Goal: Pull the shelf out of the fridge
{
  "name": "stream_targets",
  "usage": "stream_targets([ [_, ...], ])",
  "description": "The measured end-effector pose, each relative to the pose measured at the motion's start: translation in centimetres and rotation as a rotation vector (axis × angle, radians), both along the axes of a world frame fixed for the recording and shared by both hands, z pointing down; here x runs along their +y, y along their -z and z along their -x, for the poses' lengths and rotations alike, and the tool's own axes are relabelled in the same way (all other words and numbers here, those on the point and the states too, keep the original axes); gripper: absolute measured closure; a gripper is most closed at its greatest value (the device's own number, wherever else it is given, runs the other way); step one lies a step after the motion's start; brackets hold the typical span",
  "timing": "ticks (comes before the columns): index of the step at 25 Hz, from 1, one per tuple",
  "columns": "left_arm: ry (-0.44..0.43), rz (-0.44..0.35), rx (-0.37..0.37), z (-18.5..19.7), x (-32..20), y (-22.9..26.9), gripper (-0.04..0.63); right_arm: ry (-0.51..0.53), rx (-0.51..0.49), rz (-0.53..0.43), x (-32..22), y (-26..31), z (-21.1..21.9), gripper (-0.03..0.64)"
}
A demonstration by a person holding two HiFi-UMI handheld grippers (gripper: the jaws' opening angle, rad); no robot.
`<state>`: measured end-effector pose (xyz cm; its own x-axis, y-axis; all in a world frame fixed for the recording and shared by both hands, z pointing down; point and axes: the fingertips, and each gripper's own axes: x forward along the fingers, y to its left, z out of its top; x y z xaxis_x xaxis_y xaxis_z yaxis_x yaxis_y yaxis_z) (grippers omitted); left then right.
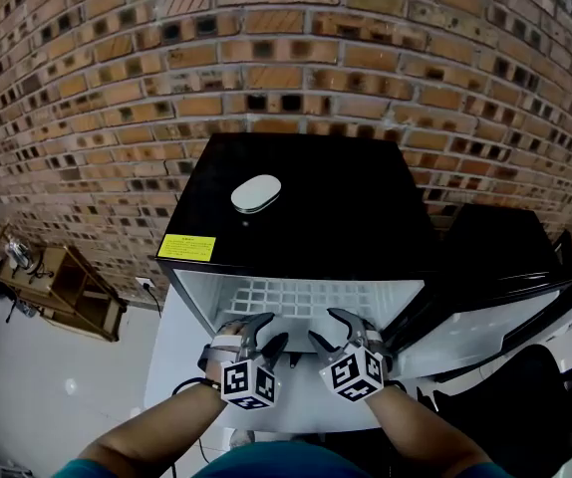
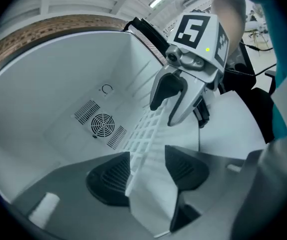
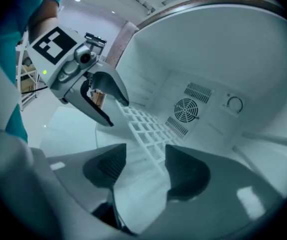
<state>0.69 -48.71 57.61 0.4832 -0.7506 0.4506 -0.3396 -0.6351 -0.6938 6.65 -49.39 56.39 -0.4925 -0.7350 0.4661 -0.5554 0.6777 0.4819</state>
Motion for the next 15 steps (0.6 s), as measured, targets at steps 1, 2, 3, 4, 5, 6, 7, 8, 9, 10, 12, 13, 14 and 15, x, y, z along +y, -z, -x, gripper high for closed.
stream_targets([
  [1,-0.001,-0.014,-0.014,-0.1,-0.7,-0.1,0.365,-0.009,0.019,-0.003,-0.5,-0.2,0.0,0.378],
  [2,0.001,-0.024,-0.027,-0.1,-1.3,-0.2,0.365,-0.015,0.041,-0.006,-0.9,-0.5,0.1,0.377],
  [3,0.006,-0.028,-0.036,-0.2,-2.0,-0.4,0.365,-0.021,0.063,-0.011,-1.3,-0.7,0.2,0.376],
  [4,0.012,-0.026,-0.042,-0.3,-2.6,-0.6,0.365,-0.027,0.086,-0.016,-1.7,-0.9,0.2,0.373],
  [5,0.014,-0.02,-0.048,-0.4,-3.0,-0.8,0.365,-0.035,0.107,-0.021,-2.0,-1.1,0.1,0.37],
  [6,0.015,-0.014,-0.057,-0.6,-3.4,-1.1,0.365,-0.045,0.125,-0.027,-2.4,-1.3,0.1,0.365],
  [7,0.015,-0.011,-0.068,-0.7,-3.8,-1.5,0.365,-0.056,0.142,-0.032,-2.8,-1.4,0.1,0.36],
  [8,0.016,-0.008,-0.078,-0.7,-4.2,-1.7,0.366,-0.065,0.159,-0.039,-3.1,-1.6,0.1,0.356],
  [9,0.02,-0.006,-0.085,-0.8,-4.7,-1.9,0.365,-0.074,0.181,-0.048,-3.4,-1.8,0.1,0.354],
  [10,0.025,-0.003,-0.087,-0.8,-5.1,-2.1,0.365,-0.079,0.209,-0.06,-3.5,-2.0,0.2,0.354],
  [12,0.031,0.001,-0.094,-1.0,-5.7,-2.3,0.365,-0.084,0.269,-0.085,-3.5,-2.6,0.2,0.354],
  [13,0.032,-0.002,-0.101,-1.1,-6.0,-2.4,0.365,-0.088,0.29,-0.091,-3.5,-2.8,0.1,0.354],
  [14,0.031,-0.007,-0.11,-1.2,-6.1,-2.5,0.365,-0.095,0.302,-0.091,-3.6,-2.9,0.0,0.354],
  [15,0.029,-0.014,-0.118,-1.2,-6.2,-2.5,0.365,-0.104,0.31,-0.089,-3.7,-2.9,0.0,0.354],
])
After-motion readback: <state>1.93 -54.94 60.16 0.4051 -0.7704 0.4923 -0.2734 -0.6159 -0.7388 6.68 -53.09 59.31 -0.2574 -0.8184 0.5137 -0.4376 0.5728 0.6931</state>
